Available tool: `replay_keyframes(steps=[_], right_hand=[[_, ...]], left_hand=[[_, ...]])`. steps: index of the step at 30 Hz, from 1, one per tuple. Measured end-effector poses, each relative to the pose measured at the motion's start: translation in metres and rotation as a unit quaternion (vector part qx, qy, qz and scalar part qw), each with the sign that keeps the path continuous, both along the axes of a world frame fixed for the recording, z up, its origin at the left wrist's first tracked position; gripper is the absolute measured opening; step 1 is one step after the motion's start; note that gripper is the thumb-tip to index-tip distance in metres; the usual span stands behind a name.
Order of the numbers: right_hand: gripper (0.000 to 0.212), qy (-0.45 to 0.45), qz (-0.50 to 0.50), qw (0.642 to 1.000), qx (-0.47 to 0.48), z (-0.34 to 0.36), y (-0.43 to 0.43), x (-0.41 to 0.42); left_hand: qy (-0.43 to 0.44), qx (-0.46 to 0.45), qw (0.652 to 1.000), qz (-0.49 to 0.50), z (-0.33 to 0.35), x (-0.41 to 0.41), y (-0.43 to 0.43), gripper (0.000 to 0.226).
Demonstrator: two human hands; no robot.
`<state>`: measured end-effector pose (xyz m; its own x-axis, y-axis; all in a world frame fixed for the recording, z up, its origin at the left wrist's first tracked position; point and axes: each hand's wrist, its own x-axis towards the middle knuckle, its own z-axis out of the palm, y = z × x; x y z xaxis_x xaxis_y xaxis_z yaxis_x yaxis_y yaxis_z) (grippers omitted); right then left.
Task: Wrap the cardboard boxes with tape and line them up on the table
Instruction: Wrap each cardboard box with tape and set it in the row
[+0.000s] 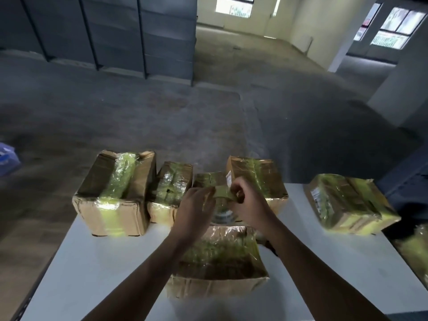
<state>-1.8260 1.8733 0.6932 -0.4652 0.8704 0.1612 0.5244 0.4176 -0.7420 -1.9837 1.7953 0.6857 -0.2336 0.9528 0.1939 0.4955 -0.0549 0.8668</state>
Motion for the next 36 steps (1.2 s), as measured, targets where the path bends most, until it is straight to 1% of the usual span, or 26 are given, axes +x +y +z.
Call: replay_keyframes(steps=[3,5,7,9,11,13,14,16,19,22,25,26,27,29,31,33,36], right_hand=[[0.019,0.058,-0.043,0.995,-0.071,0.003,0.01,0.003],[0.011,0.053,-0.067,0.991,-0.103,0.004,0.015,0.002],[0.011,0.04,-0.084,0.985,-0.145,0.003,0.019,0.002],[0.014,0.069,-0.096,0.967,-0.225,0.003,0.021,0.003],[0.017,0.113,-0.095,0.935,-0.323,0.003,0.019,0.004],[0.02,0.131,-0.08,0.91,-0.386,0.002,0.017,0.004],[0.02,0.133,-0.062,0.904,-0.402,0.0,0.015,0.004],[0.019,0.115,-0.018,0.903,-0.413,-0.002,0.011,0.004],[0.022,0.073,0.034,0.904,-0.42,-0.003,0.008,0.004],[0.021,0.028,0.055,0.925,-0.374,-0.002,0.008,0.005],[0.029,0.023,0.048,0.944,-0.325,-0.001,0.013,0.007],[0.029,0.017,0.06,0.954,-0.295,-0.001,0.015,0.006],[0.026,-0.001,0.08,0.967,-0.242,-0.001,0.016,0.005],[0.016,-0.017,0.11,0.982,-0.154,-0.002,0.017,0.002],[0.009,0.001,0.105,0.986,-0.126,-0.004,0.015,0.0],[0.012,0.001,0.102,0.991,-0.089,-0.007,0.014,0.002],[0.02,-0.03,0.126,0.99,0.047,-0.006,0.012,0.004]], left_hand=[[-0.128,-0.03,0.991,-0.005,-0.005,-0.003,0.002,0.04],[-0.19,-0.039,0.981,-0.009,-0.009,0.0,-0.001,0.053],[-0.237,-0.037,0.97,-0.029,-0.013,0.006,-0.005,0.066],[-0.289,-0.027,0.955,-0.065,-0.016,0.012,-0.008,0.073],[-0.316,-0.015,0.945,-0.081,-0.018,0.016,-0.009,0.078],[-0.322,0.001,0.944,-0.071,-0.02,0.02,-0.008,0.081],[-0.319,0.007,0.945,-0.068,-0.021,0.023,-0.008,0.084],[-0.317,0.013,0.946,-0.069,-0.021,0.028,-0.007,0.089],[-0.338,0.003,0.938,-0.074,-0.019,0.029,-0.007,0.088],[-0.396,-0.023,0.916,-0.059,-0.016,0.023,-0.005,0.077],[-0.435,-0.049,0.898,-0.04,-0.015,0.02,-0.004,0.06],[-0.45,-0.055,0.891,-0.032,-0.015,0.02,-0.003,0.056],[-0.467,-0.059,0.882,-0.021,-0.014,0.019,-0.003,0.052],[-0.49,-0.066,0.869,0.003,-0.014,0.017,-0.001,0.049],[-0.486,-0.091,0.869,0.015,-0.012,0.016,-0.001,0.046],[-0.466,-0.134,0.874,0.02,-0.01,0.016,-0.001,0.039],[-0.423,-0.203,0.883,0.004,-0.011,0.014,-0.003,0.034]])
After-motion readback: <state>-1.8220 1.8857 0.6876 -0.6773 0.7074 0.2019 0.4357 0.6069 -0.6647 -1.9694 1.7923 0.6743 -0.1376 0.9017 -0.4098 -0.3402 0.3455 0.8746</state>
